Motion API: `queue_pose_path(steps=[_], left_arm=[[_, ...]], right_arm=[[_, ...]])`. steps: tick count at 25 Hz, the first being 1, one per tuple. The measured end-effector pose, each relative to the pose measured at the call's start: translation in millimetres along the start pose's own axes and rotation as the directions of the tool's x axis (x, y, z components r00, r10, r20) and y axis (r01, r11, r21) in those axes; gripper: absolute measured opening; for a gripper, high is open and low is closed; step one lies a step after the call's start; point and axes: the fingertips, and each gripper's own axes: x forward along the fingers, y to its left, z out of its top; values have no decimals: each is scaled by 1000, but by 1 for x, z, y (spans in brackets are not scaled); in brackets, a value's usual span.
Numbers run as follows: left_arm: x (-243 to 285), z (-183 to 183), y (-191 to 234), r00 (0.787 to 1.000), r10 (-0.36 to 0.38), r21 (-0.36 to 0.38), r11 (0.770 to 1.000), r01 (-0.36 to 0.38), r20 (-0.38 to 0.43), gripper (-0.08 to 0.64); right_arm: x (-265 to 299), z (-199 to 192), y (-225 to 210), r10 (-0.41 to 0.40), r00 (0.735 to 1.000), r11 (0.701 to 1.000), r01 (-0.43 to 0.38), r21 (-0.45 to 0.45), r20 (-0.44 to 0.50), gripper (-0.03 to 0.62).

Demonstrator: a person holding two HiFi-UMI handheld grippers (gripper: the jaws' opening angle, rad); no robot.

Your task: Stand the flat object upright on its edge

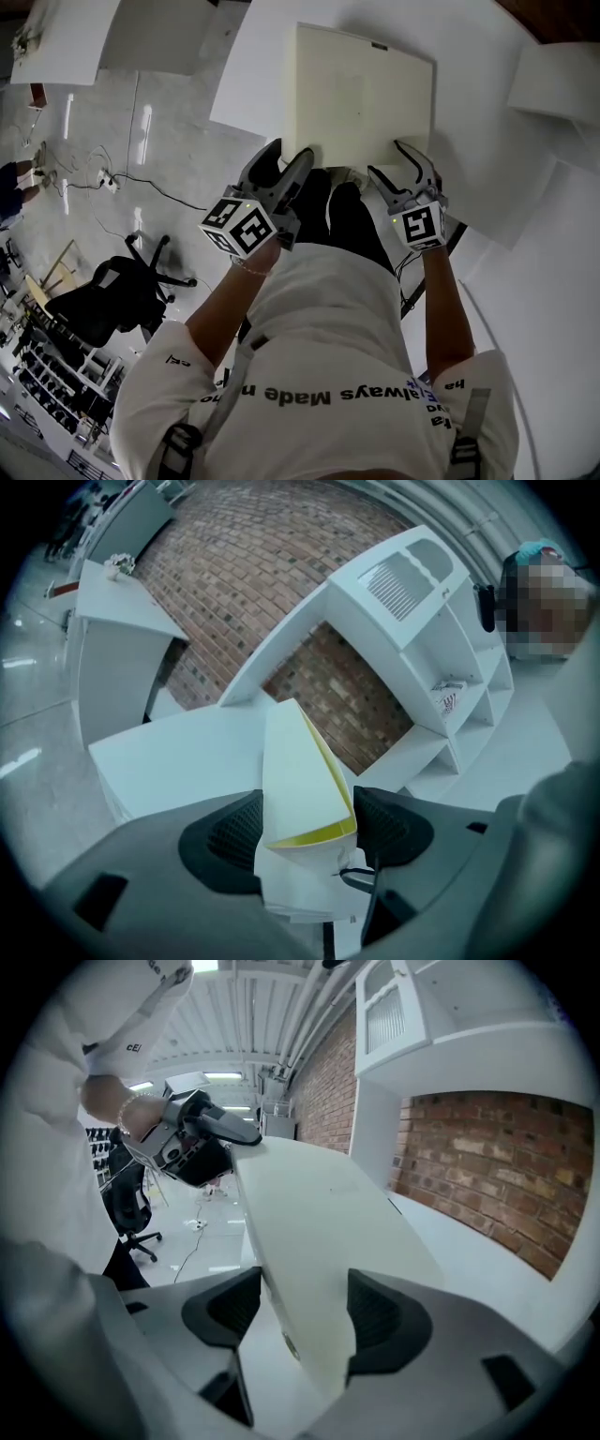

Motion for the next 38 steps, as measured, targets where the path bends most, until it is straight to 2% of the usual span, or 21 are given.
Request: queue_pose_path(steps=[5,10,15,24,29,34,38], left_arm=[[5,36,-13,997,26,121,992,-35,73,307],[13,64,-20,993,41,210,975,-64,115,307],[24,91,-29,987,49,307,947,-95,153,305],[46,151,-37,976,51,468,871,-148,214,304],[60,182,-40,972,46,556,814,-170,230,302],[83,209,-45,970,43,622,760,-187,239,299],[101,233,-41,967,41,657,727,-201,251,299]], right_arm=[[14,17,-11,4,996,995,-14,104,94,290],[30,32,-22,-2,989,986,-23,166,148,288],[45,42,-36,-11,981,976,-33,217,196,288],[89,79,-63,-4,960,956,-79,282,281,285],[116,98,-77,-1,951,948,-98,304,310,281],[138,112,-99,9,945,945,-115,306,327,272],[161,125,-118,6,941,943,-118,312,338,272]])
